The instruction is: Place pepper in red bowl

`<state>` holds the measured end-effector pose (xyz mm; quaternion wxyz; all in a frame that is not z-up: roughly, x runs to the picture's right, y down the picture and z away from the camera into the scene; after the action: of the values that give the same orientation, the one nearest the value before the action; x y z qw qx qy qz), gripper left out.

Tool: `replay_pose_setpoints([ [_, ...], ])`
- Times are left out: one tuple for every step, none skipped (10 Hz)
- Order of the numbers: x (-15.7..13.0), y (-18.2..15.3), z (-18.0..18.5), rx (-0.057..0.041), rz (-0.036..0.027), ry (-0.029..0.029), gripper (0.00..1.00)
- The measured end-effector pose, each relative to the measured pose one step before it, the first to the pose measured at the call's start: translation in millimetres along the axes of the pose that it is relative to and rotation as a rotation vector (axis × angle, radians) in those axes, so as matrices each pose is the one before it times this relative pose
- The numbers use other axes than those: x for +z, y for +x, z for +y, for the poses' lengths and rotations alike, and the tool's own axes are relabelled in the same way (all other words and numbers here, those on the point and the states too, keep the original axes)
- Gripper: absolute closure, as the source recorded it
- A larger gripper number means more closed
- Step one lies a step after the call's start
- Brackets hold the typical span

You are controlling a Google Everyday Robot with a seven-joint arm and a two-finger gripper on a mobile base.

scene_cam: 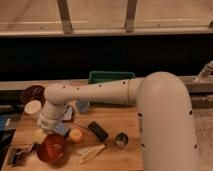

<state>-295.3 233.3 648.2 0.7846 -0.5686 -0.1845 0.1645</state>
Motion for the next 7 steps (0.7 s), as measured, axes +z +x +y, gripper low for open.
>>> replay_pose_setpoints([
  [0.7,1.11,-0.33,0.00619,-0.00161,-0.0053,0.51],
  [1.53,0.44,-0.84,0.00455,-0.0017,-0.00502,0.43],
  [2.97,-0.53,-0.85,0.00263,-0.00124,-0.00613,0.32],
  [-0.33,-0.47,-0.56,-0.00095,-0.00221,0.00079,0.31],
  [-0.72,-0.49,-0.64,-0.00166,-0.00203,0.00172,0.31],
  [-1.74,-1.34,-0.5,-0.00425,-0.00268,0.00355,0.31],
  [-1.35,-1.79,-0.23,-0.0063,-0.00055,0.00321,0.31],
])
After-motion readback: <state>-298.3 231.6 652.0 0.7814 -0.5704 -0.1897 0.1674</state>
